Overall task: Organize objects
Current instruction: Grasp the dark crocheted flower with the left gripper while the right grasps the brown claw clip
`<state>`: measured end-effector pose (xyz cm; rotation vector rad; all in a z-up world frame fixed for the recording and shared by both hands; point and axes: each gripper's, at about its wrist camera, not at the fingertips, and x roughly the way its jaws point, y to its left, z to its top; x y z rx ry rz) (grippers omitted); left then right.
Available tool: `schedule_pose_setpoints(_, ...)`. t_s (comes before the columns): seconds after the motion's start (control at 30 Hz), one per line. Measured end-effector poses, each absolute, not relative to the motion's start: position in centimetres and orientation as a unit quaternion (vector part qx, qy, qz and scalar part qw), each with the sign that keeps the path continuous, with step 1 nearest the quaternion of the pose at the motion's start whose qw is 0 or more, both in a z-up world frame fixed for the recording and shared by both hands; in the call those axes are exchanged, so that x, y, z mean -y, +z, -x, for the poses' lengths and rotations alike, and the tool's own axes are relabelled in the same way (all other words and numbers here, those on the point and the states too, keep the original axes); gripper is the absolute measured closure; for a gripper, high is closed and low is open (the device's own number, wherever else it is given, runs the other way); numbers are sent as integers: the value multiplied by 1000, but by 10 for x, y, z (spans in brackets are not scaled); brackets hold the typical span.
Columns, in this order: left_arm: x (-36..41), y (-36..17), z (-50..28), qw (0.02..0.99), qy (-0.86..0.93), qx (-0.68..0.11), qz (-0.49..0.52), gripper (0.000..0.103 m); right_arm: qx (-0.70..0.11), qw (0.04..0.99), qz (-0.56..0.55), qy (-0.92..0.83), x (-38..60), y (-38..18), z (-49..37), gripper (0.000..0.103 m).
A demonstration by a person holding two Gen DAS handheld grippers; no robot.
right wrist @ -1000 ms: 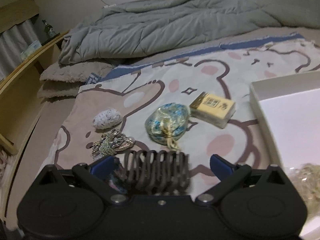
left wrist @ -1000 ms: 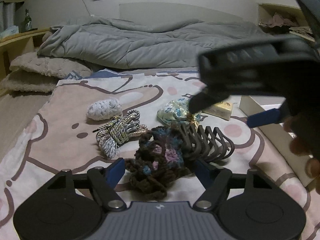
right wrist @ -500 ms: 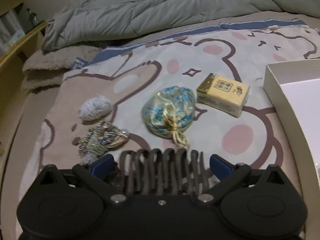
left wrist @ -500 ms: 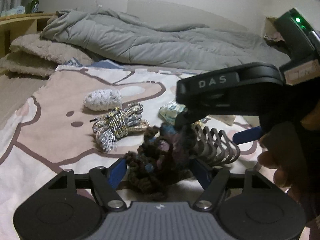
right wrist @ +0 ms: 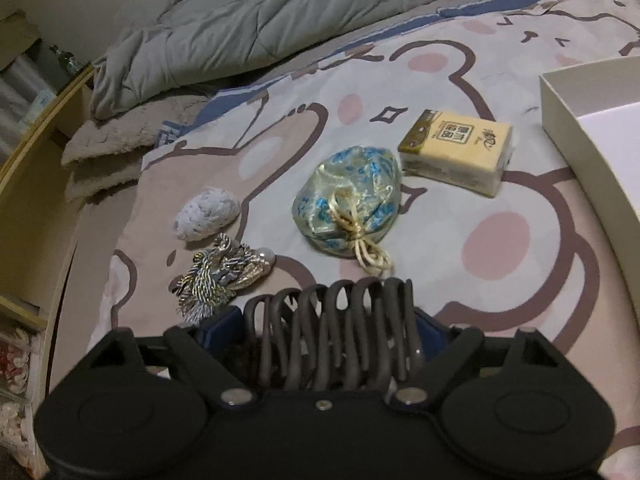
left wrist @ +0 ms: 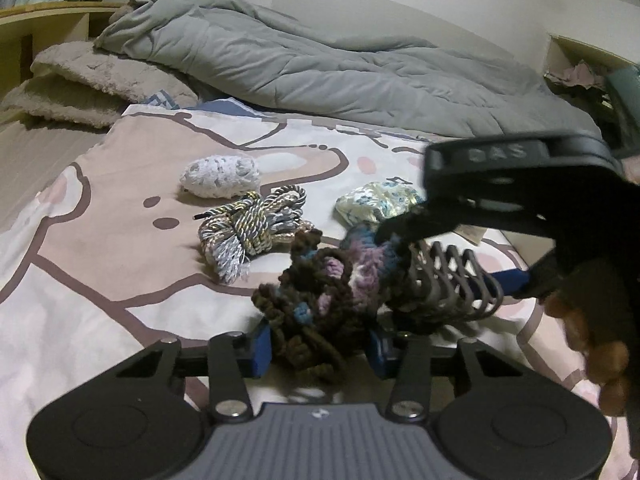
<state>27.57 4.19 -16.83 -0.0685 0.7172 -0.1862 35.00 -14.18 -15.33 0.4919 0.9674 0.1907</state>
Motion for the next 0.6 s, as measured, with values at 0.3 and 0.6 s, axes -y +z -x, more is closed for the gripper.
schedule_pose_setpoints(0.3, -47, -162, -265, 930, -80, -356, 39, 61, -457, 846, -248, 120, 173, -141, -310, 71)
schedule_pose_setpoints(0.6, -49, -156, -247, 929, -73, -359, 47, 61, -452, 845, -252, 135, 194, -135, -271, 56)
